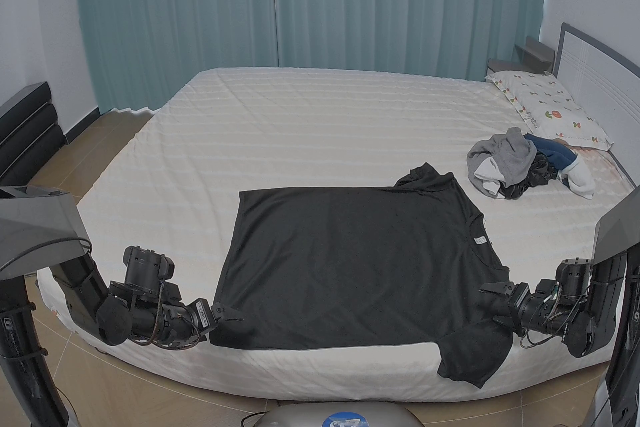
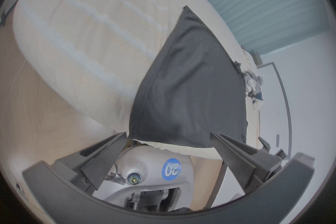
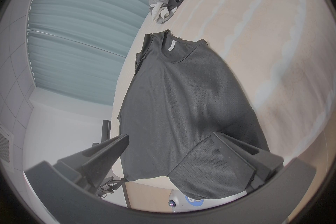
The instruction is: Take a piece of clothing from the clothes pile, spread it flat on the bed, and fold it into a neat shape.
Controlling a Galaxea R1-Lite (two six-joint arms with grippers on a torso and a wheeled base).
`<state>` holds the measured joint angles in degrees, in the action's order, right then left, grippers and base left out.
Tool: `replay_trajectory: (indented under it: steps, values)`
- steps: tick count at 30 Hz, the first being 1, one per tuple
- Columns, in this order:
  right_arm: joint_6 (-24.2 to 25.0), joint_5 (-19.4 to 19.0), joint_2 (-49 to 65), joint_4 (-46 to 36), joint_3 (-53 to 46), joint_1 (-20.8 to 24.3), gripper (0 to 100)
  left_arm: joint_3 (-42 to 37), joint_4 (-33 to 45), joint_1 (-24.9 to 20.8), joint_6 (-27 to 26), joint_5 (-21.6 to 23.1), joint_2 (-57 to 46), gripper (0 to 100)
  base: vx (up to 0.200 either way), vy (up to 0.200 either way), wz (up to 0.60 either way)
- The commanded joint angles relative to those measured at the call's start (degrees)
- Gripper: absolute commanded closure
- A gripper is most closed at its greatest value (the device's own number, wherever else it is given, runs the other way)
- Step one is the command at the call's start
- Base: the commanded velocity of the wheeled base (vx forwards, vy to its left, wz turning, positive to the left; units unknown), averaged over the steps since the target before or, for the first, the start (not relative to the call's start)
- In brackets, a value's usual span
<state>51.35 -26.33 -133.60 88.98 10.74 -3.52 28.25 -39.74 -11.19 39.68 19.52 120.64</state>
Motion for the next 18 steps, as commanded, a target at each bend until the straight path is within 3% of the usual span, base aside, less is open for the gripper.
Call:
replay_trajectory:
  steps: [1, 5, 15, 18]
  values:
    - [0.0, 0.0, 0.0, 0.6, 0.0, 0.0, 0, 0.6, -0.3, 1.5, -6.9, 1.6, 0.9, 0, 0.000, 0.000, 0.00]
    - [0.0, 0.1, -0.1, 0.6, 0.0, 0.1, 0, 1.2, -0.1, 1.2, -11.6, 0.1, 3.3, 0, 0.000, 0.000, 0.00]
    - [0.0, 0.2, -0.2, 0.6, 0.0, 0.6, 0, 3.7, -1.3, -1.4, -12.7, -2.4, 6.6, 0, 0.000, 0.000, 0.00]
    - [0.0, 0.2, -0.2, 0.6, 0.0, 0.6, 0, 4.7, -1.5, -2.4, -12.7, -5.4, 7.9, 0, 0.000, 0.000, 0.00]
